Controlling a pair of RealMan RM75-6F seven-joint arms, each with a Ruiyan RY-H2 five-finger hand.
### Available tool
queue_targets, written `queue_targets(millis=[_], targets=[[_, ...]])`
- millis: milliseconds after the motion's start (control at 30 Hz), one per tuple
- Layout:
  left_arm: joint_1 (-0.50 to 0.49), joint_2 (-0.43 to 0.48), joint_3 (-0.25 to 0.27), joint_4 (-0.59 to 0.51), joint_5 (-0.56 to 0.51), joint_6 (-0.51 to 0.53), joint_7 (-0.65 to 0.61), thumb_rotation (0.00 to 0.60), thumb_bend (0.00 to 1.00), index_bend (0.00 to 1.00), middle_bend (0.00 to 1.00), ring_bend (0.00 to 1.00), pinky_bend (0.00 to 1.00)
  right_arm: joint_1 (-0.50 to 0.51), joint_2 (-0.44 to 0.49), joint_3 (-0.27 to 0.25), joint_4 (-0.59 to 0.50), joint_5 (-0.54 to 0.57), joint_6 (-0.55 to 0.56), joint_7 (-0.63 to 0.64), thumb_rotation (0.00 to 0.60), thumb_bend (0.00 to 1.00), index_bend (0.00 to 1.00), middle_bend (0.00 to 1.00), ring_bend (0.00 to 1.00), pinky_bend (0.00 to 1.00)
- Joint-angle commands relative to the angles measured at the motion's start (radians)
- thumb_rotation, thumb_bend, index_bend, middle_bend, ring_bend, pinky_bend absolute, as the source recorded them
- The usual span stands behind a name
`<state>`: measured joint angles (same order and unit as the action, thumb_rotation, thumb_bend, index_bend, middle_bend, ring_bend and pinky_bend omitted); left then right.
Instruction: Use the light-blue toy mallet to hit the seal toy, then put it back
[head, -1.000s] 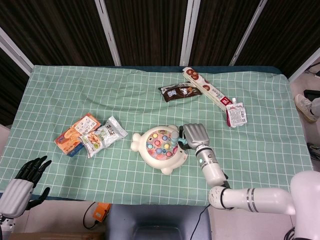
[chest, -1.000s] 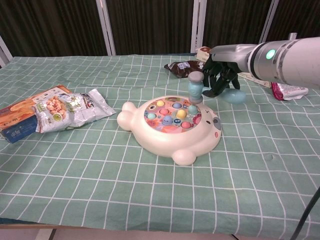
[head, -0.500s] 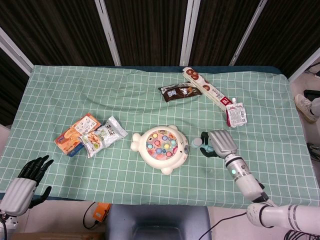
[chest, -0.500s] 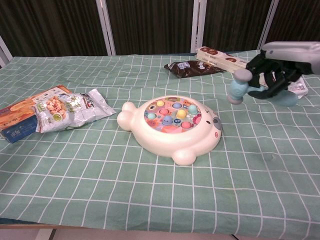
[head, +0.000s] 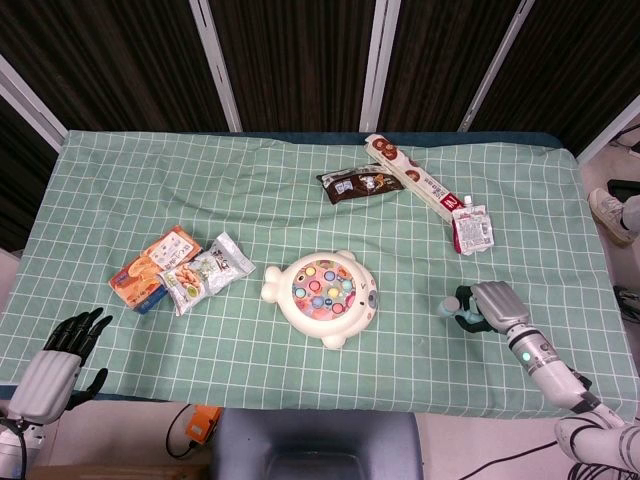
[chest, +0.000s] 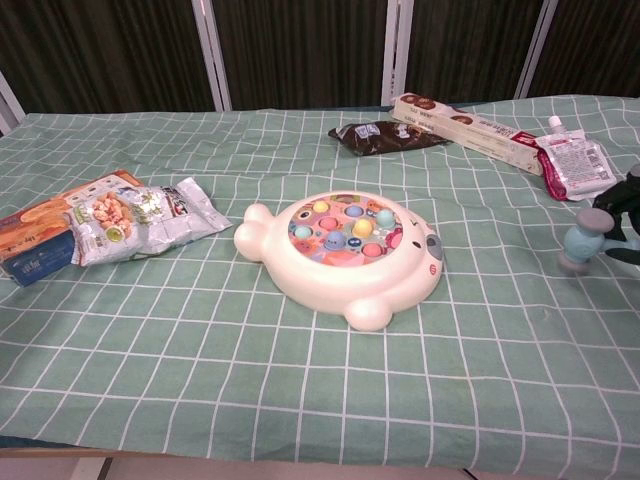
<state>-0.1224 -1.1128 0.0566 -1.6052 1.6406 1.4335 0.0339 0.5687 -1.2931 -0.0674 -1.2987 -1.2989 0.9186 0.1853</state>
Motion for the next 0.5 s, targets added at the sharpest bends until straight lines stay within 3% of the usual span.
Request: queue_targets(millis=[33,500], targets=[[-0.004,-0.002,-0.001,-0.002,-0.005,-0.008,0.005,0.6,0.4,0.0,0.0,0.0,0.11,-0.018,-0.038,-0.001,0.061,-0.052,-0.005,0.058,0.6,0.72,0.97,0.71,0.71,0.75],[-0.006,0.002,0.002,-0.002,0.0,-0.006,-0.007,0.6,0.4,0.0,0.0,0.0,0.11,-0.011,-0.083,0.046,0.084,-0.092,0.0,0.032,0.6,0.72,0.96,0.71,0.7,0.74]])
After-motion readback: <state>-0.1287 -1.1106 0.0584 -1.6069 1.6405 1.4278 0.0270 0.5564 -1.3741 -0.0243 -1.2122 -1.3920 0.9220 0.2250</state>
